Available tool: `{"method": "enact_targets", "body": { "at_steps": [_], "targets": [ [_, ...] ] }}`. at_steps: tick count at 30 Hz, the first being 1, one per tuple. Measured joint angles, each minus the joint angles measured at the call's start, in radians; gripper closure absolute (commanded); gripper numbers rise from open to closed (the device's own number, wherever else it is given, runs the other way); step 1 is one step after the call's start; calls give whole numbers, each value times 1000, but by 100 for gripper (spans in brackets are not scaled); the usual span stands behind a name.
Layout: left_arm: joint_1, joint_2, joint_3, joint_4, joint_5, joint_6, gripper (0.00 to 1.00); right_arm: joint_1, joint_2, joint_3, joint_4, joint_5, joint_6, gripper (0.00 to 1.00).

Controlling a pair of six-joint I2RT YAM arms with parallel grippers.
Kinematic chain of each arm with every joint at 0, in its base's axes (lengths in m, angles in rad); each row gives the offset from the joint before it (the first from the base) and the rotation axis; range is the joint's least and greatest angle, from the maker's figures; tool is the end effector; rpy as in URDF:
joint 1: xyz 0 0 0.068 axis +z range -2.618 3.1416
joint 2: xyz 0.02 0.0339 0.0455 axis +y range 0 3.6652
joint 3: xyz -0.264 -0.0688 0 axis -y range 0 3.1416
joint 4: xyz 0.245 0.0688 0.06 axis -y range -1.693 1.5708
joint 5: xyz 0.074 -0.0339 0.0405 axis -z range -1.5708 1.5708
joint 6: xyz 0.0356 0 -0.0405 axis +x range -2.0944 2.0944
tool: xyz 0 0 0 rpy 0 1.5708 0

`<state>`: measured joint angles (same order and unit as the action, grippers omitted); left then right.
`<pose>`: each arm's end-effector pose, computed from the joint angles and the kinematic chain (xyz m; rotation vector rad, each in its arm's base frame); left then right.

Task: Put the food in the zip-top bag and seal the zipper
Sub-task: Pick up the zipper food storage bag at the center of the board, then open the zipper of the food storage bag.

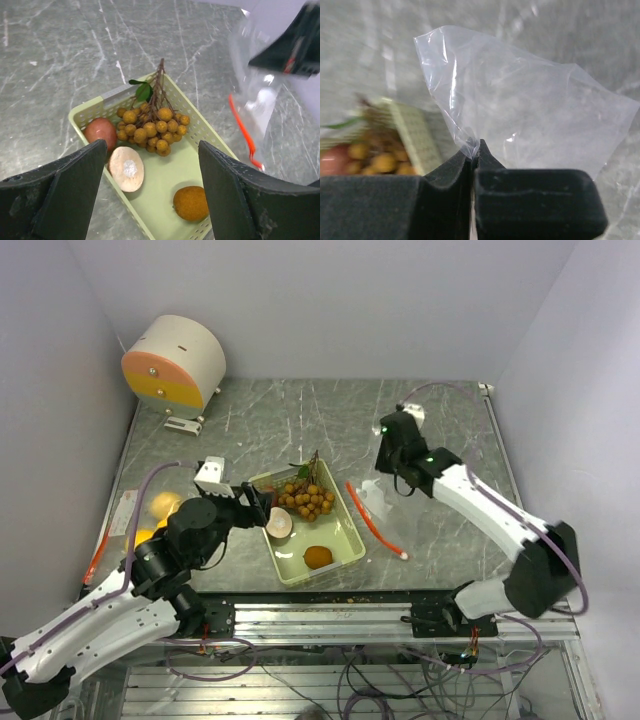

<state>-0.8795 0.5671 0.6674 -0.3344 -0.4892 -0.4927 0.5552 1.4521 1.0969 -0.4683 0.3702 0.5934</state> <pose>0.1006 -0.0954 0.3151 -0.0021 1.8100 -0.5453 0.2721 0.1536 0.2681 0.2147 2.3175 0.1295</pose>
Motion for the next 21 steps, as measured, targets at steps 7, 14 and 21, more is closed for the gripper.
{"method": "enact_targets", "body": {
  "at_steps": [7,14,21],
  "targets": [
    [0,55,-135,277,133,58,22,-10,-193,155,13,-184,5,100],
    [0,236,-218,658,277,91,25,-17,-209,179,34,-428,47,100],
    [0,465,-208,1025,492,82,28,-37,-209,194,109,-608,113,100]
  ]
}}
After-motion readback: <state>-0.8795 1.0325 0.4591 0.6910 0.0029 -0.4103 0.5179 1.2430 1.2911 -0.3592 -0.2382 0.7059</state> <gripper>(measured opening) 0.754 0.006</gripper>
